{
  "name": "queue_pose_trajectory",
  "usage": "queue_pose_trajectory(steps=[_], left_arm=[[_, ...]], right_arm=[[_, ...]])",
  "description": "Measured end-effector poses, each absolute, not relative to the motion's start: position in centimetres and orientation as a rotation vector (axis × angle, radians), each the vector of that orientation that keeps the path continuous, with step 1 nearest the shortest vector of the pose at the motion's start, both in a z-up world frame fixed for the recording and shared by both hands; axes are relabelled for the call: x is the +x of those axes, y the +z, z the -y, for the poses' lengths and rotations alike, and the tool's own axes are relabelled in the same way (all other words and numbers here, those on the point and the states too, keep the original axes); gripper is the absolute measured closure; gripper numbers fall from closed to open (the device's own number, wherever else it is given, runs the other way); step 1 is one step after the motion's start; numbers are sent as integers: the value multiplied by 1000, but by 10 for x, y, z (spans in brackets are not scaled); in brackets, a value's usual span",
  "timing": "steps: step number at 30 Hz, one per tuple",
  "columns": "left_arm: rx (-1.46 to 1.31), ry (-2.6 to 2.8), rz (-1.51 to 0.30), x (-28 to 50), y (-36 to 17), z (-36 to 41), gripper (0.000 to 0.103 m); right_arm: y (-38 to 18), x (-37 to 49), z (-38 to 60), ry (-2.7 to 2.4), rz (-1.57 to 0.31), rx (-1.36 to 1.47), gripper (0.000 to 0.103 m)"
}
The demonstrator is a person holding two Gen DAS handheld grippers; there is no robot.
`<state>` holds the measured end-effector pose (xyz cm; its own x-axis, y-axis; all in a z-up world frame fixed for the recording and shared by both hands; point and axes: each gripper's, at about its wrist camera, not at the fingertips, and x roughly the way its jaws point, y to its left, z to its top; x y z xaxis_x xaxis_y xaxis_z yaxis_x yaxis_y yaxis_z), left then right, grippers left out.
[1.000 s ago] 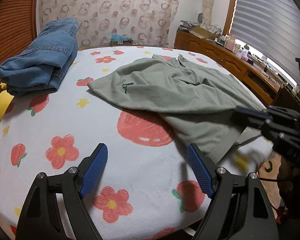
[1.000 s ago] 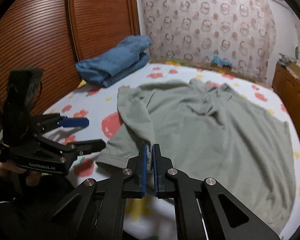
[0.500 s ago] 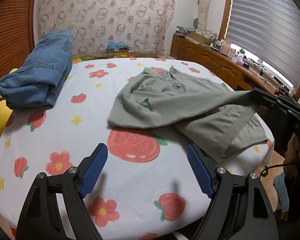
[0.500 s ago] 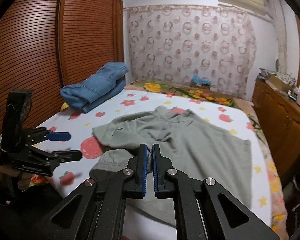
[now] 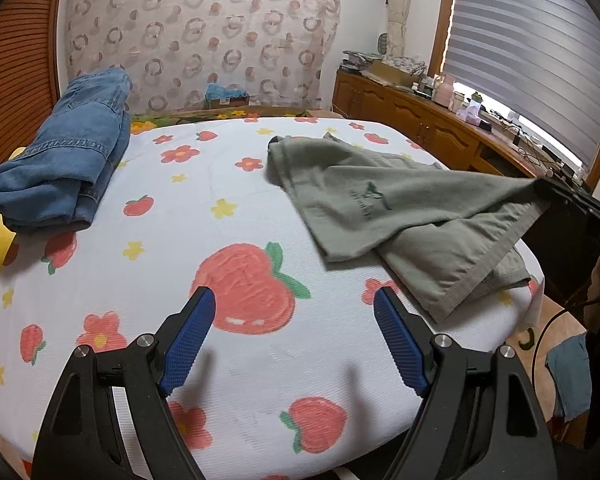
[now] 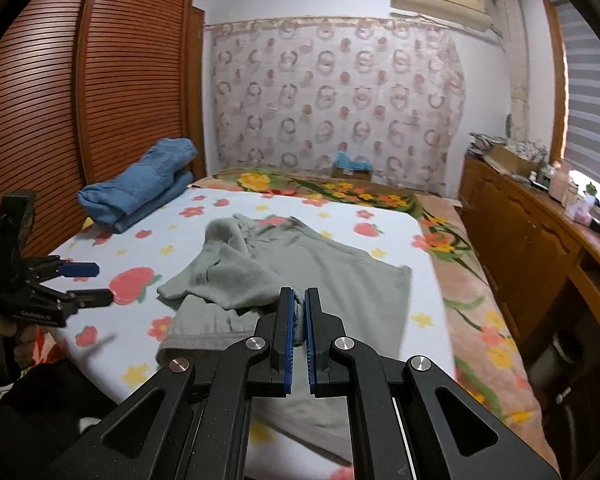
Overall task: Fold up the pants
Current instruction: 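Lift the held edge with the right gripper, fold it across the pants, release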
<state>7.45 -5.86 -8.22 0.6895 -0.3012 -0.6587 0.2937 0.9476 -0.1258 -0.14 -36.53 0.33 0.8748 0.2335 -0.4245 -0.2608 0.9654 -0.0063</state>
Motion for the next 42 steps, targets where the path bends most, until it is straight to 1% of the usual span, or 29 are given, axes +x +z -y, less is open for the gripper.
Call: queue_pose_trajectory(steps=[14, 21, 31, 42], left_arm=[[-8, -331, -736, 74, -82, 62, 21], [-13, -330, -740, 73, -83, 62, 21], [-11, -330, -741, 72, -84, 62, 21], [-6, -339, -745, 72, -86, 66, 21]], right_arm=[[5, -17, 345, 199, -467, -49, 98], [-7, -24, 351, 189, -507, -30, 98], [-13, -7, 363, 182, -575, 7, 98], [-11, 0, 372, 176, -604, 29, 98]])
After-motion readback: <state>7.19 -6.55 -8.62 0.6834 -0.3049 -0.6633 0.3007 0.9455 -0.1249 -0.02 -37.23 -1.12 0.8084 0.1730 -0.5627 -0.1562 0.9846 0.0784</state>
